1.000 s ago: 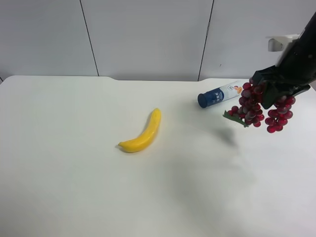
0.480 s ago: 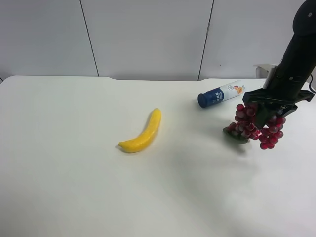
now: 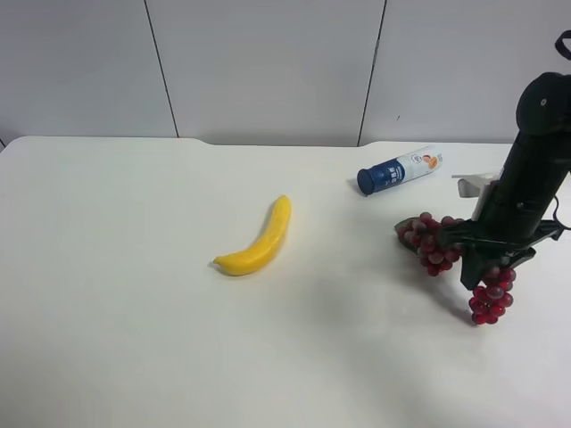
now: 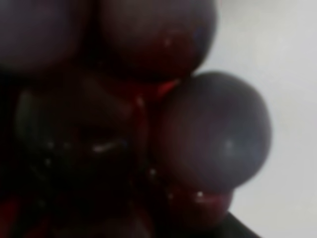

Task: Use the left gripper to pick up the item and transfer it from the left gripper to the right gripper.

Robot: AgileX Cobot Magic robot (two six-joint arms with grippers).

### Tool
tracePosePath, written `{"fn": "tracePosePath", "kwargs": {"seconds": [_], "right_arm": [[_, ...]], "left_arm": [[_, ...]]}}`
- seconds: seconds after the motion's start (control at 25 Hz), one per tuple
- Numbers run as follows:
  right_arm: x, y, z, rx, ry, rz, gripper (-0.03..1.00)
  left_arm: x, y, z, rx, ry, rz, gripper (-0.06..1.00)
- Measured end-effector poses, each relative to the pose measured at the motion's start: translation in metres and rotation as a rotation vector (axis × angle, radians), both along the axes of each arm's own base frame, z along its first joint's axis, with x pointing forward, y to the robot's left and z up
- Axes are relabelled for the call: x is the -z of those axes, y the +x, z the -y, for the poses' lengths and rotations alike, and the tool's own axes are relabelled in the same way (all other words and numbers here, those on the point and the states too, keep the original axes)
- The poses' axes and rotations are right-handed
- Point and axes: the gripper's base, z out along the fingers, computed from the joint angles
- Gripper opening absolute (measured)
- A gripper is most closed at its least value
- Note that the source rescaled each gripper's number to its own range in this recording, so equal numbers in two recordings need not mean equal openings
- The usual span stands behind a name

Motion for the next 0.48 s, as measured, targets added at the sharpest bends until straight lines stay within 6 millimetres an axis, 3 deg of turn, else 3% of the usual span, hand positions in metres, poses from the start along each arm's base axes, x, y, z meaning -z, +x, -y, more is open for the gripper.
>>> {"fn": "tracePosePath", "kwargs": {"seconds": [0.36,0.4,0.48], "right_arm": [[0.0054,-0.0018,-0.0023,-0.023,-0.016,0.029,0.00],[0.0054,-0.0017,-0.0023,-0.023,-0.016,0.030,0.03],[0.0054,-0.0017,-0.0023,-0.023,-0.016,0.030,0.26]], "left_arm": [[0.0000,0.0000,0.0000,0.000,0.000,0.000,1.00],[0.0000,0.0000,0.0000,0.000,0.000,0.000,1.00],[0.0000,0.0000,0.0000,0.000,0.000,0.000,1.00]]}}
